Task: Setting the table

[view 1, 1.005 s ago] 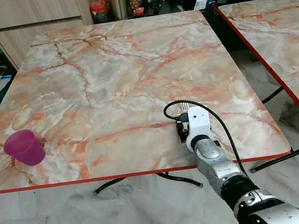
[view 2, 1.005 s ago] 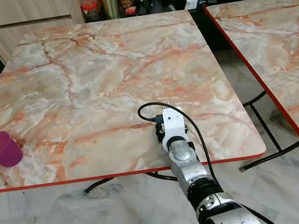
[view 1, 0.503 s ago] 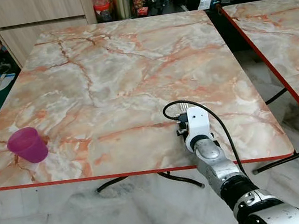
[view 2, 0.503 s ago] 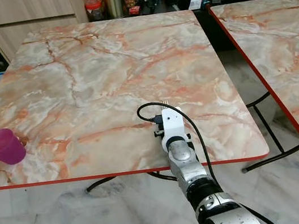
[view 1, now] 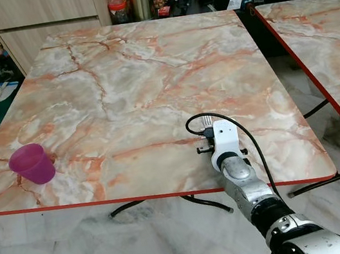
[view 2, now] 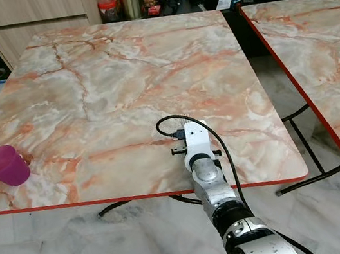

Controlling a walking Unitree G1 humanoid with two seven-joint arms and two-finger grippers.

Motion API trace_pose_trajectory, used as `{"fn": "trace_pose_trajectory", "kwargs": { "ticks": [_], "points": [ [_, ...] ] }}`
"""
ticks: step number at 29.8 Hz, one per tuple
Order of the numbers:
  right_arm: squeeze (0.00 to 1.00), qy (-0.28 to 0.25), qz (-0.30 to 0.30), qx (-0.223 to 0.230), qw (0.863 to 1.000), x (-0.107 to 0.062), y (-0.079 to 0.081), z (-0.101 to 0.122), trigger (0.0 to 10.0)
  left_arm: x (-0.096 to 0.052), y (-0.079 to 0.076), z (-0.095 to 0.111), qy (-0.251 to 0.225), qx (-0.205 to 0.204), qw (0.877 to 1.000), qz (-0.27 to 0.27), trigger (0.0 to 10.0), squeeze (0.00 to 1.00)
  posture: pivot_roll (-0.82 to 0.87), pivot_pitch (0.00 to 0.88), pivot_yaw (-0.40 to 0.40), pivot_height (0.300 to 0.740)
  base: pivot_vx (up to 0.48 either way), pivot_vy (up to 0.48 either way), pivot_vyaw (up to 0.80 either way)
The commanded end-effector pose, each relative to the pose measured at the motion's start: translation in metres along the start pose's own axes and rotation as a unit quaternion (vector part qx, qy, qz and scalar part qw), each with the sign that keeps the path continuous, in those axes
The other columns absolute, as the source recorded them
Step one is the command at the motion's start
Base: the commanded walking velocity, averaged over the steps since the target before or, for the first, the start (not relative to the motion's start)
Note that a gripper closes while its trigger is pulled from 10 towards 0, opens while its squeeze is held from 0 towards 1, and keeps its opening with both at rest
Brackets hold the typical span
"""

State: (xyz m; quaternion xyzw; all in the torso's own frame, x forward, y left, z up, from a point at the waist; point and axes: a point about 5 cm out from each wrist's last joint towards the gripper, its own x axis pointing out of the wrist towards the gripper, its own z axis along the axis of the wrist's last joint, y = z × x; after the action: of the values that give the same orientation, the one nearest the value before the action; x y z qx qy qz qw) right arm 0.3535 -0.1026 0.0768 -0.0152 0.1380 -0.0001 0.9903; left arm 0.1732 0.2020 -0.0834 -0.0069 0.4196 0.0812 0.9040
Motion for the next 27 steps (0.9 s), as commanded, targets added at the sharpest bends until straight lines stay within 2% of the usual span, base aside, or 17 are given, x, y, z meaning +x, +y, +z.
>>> {"fn": "trace_pose_trajectory", "kwargs": {
  "ticks": [1,11,12,13,17,21,27],
  "points": [
    [0.0,0.008,-0.01,0.003,1.0,0.001,-0.005,-0.001,0.0,-0.002,-0.001,-0.009,0.018,-0.007,1.0,-0.003,10.0,0.0,0.11,0.117,-0.03,0.715,0.0,0.0,0.0],
    [0.0,0.003,-0.006,0.007,1.0,0.001,-0.003,0.001,0.0,-0.002,0.0,-0.009,0.019,-0.003,1.0,-0.004,10.0,0.0,0.11,0.105,-0.027,0.715,0.0,0.0,0.0],
    [0.0,-0.029,0.004,0.016,0.999,0.001,-0.001,0.011,10.0,-0.002,0.001,-0.008,0.017,0.001,1.0,0.0,10.0,0.0,0.1,0.09,-0.023,0.715,0.0,0.0,0.0],
    [0.0,-0.075,0.019,0.024,0.997,0.001,0.003,0.024,10.0,-0.002,0.002,-0.007,0.014,0.008,1.0,0.006,10.0,0.0,0.1,0.087,-0.022,0.715,0.0,0.0,0.0],
    [0.0,-0.126,0.033,0.027,0.991,-0.001,0.006,0.041,10.0,-0.002,0.004,-0.007,0.014,0.014,1.0,0.013,10.0,0.0,0.1,0.076,-0.021,0.715,0.0,0.0,0.0],
    [0.0,-0.154,0.043,0.029,0.987,-0.002,0.007,0.052,10.0,-0.002,0.005,-0.008,0.015,0.019,1.0,0.018,10.0,0.0,0.1,0.067,-0.025,0.715,0.0,0.0,0.0],
    [0.0,-0.161,0.051,0.031,0.985,-0.002,0.007,0.055,10.0,-0.002,0.005,-0.008,0.014,0.018,0.999,0.025,10.0,0.0,0.11,0.079,-0.034,0.715,0.0,-0.168,0.0]
  ]
}}
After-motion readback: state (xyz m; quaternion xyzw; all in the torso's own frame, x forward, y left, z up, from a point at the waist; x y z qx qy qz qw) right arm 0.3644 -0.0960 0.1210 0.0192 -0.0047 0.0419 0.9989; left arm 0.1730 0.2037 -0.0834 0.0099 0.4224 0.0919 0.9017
